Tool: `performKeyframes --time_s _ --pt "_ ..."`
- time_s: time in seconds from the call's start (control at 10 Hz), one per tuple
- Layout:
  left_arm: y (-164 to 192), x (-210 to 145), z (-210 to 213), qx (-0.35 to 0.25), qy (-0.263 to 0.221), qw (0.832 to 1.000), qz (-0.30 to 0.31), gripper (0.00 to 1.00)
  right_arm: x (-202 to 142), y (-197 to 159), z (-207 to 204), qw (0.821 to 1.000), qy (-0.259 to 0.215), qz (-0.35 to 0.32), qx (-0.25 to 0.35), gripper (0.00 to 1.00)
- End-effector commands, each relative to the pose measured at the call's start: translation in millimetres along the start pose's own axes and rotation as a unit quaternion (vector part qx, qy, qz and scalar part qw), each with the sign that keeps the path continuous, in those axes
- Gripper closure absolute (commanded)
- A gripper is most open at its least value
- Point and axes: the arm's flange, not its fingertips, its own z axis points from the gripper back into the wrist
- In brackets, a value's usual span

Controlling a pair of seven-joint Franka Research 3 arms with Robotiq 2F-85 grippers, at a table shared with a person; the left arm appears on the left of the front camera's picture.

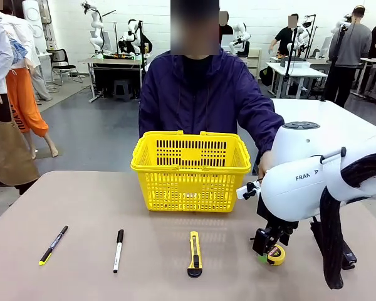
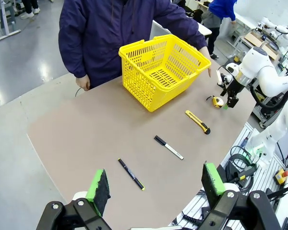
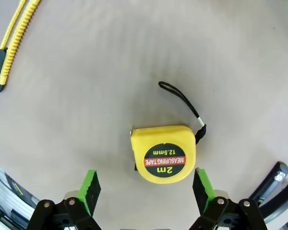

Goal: Place the items the person wants into the basket.
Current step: Pick up the item the person points to and place it in the Market Basket.

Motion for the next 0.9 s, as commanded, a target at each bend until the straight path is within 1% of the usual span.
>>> performKeyframes --time_s 0.0,0.2,0.5,0.8 --pt "1 0 1 -0.005 -0.008 1.000 -0.010 0.00 9 -11 -8 1.000 -0.007 0.005 -0.011 0.00" --pt "1 0 1 -0.005 -0.008 1.000 -0.010 0.00 12 -24 -13 0.999 -0.022 -0.002 -0.029 0.00" --pt "1 0 1 -0.005 -0.008 1.000 -0.010 0.00 18 -35 -26 0.999 -0.032 0.011 -0.028 0.00" --pt "1 0 1 -0.005 -0.008 1.000 -0.010 0.00 25 -33 -36 0.999 -0.022 0.023 -0.015 0.00"
